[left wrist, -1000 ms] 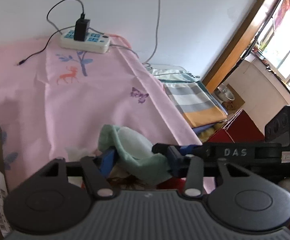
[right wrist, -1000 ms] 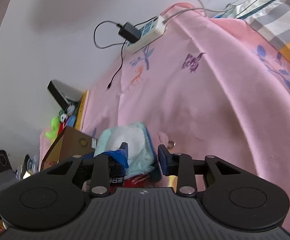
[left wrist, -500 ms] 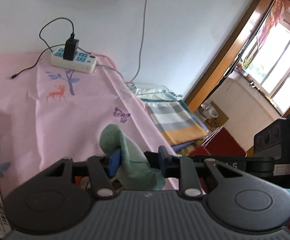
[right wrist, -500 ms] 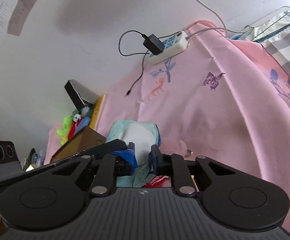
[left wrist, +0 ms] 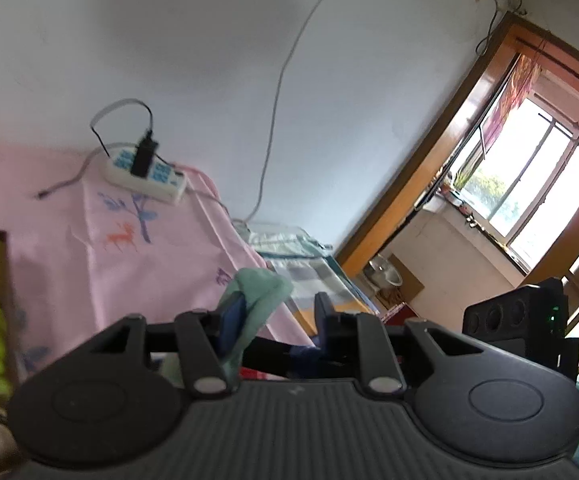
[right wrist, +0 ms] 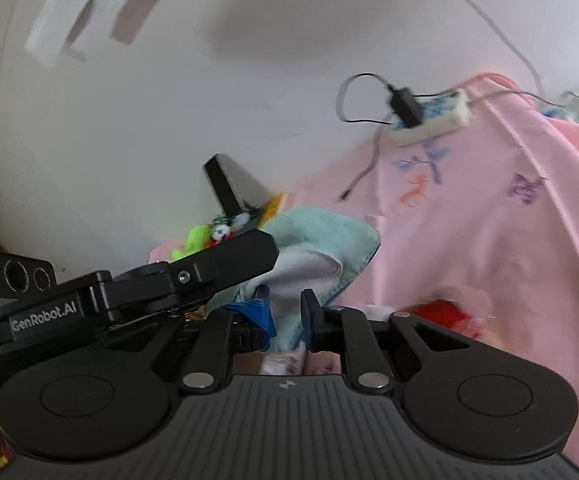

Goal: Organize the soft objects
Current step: 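Carry the mint-green cloth with both grippers into the cardboard box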

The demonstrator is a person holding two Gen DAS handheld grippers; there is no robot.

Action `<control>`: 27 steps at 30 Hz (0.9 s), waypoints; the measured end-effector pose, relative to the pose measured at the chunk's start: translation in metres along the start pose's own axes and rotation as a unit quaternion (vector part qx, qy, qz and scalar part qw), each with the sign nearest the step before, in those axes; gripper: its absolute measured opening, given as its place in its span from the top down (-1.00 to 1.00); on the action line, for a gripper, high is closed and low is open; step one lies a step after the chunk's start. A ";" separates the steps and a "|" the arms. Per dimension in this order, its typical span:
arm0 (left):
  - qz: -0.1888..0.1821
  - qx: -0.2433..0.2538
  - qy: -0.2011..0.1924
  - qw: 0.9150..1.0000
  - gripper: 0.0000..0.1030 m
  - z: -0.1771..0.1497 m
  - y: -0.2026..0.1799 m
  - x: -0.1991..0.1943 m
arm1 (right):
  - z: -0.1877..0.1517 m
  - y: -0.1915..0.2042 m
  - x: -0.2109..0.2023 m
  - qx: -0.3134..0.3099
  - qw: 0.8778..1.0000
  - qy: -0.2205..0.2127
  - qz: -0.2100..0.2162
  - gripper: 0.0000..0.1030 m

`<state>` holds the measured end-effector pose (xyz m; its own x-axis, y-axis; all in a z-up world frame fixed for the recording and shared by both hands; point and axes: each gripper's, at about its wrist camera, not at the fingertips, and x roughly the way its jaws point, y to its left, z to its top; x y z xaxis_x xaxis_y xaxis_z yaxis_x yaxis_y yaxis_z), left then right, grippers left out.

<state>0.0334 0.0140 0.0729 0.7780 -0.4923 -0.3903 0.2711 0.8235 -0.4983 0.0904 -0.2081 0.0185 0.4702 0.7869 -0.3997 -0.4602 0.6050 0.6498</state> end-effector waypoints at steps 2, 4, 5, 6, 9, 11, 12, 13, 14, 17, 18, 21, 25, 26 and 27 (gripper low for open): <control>0.006 0.001 -0.009 1.000 0.60 0.001 0.005 -0.018 | -0.002 0.014 0.011 -0.010 1.000 0.006 0.011 1.00; 0.017 0.000 -0.019 1.000 0.60 0.003 0.013 -0.038 | -0.005 0.028 0.024 -0.019 0.999 0.013 0.025 1.00; 0.021 0.000 -0.023 1.000 0.60 0.004 0.017 -0.047 | -0.007 0.035 0.031 -0.025 0.999 0.015 0.032 1.00; 0.027 -0.001 -0.028 0.999 0.60 0.005 0.023 -0.056 | -0.008 0.043 0.039 -0.030 0.999 0.017 0.039 1.00; 0.047 -0.005 -0.040 0.998 0.60 0.007 0.039 -0.079 | -0.015 0.062 0.063 -0.039 0.997 0.025 0.057 1.00; 0.060 -0.010 -0.045 0.997 0.60 0.007 0.052 -0.093 | -0.021 0.075 0.081 -0.048 0.996 0.033 0.066 1.00; 0.066 -0.012 -0.047 0.997 0.60 0.008 0.058 -0.097 | -0.023 0.080 0.087 -0.053 0.996 0.036 0.069 1.00; 0.072 -0.014 -0.049 0.996 0.60 0.007 0.065 -0.102 | -0.026 0.086 0.095 -0.057 0.995 0.040 0.071 1.00; 0.078 -0.016 -0.049 0.996 0.60 0.006 0.073 -0.107 | -0.029 0.090 0.104 -0.062 0.994 0.043 0.072 1.00; 0.094 -0.022 -0.045 0.994 0.60 0.004 0.095 -0.114 | -0.040 0.102 0.130 -0.079 0.993 0.055 0.068 1.00; 0.100 -0.026 -0.042 0.994 0.60 0.003 0.104 -0.115 | -0.044 0.105 0.136 -0.082 0.993 0.059 0.065 1.00; 0.111 -0.039 -0.032 0.993 0.60 0.000 0.127 -0.118 | -0.053 0.112 0.160 -0.095 0.992 0.072 0.045 1.00; 0.113 -0.054 -0.021 0.992 0.59 -0.002 0.153 -0.114 | -0.062 0.123 0.180 -0.127 0.989 0.080 0.007 1.00; 0.114 -0.056 -0.017 0.992 0.59 -0.002 0.159 -0.113 | -0.064 0.125 0.183 -0.136 0.987 0.082 -0.008 1.00; 0.116 -0.058 -0.011 0.991 0.59 -0.003 0.164 -0.109 | -0.065 0.127 0.187 -0.148 0.985 0.084 -0.027 1.00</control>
<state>-0.0087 0.2022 0.0315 0.8243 -0.2861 -0.4885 0.0175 0.8753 -0.4832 0.0705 0.0237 -0.0158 0.3811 0.7464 -0.5456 -0.6489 0.6363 0.4172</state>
